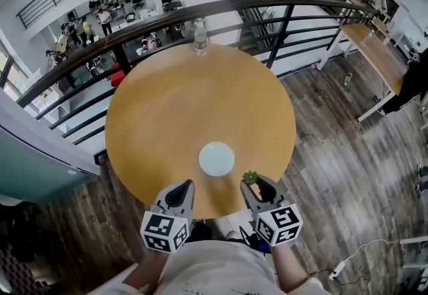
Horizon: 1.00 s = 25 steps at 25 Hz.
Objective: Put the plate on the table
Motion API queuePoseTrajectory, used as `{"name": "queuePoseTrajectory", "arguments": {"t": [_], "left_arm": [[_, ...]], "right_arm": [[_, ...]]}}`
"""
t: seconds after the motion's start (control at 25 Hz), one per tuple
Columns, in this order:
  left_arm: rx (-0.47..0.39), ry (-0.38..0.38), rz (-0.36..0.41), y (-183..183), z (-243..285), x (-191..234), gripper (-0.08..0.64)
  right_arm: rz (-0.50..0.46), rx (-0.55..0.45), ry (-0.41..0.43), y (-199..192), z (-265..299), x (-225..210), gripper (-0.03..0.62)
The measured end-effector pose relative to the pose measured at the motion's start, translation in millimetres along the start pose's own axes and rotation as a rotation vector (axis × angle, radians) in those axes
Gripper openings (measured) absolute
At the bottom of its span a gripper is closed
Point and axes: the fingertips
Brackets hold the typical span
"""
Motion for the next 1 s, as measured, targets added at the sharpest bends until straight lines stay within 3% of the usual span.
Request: {"name": "queuePoseTrajectory", "arguments": {"t": [0.16, 0.48, 1.0], "left_arm": [[-0.001, -0.043, 0.009, 10.7, 14.4, 14.8, 0.023], [0.0, -0.058, 0.0, 27.8, 31.9, 28.6, 0.023], [-0.012, 0.027, -0.051, 20.0, 28.4, 19.4, 0.023]], "right_arm": [[0.001, 0.0, -0.04, 6.4, 15.0, 0.0, 0.155], [-0.037, 0.008, -0.088, 25.7, 29.8, -10.1, 0.155], [-0.075, 0.033, 0.013, 27.7, 35.9, -19.8, 0.155]]}}
Point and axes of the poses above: the fingertips, and each gripper's own axes: z forward along the fingers, x to its left, y out of its top, and after that the axes turned 8 degrees about y, right-handed
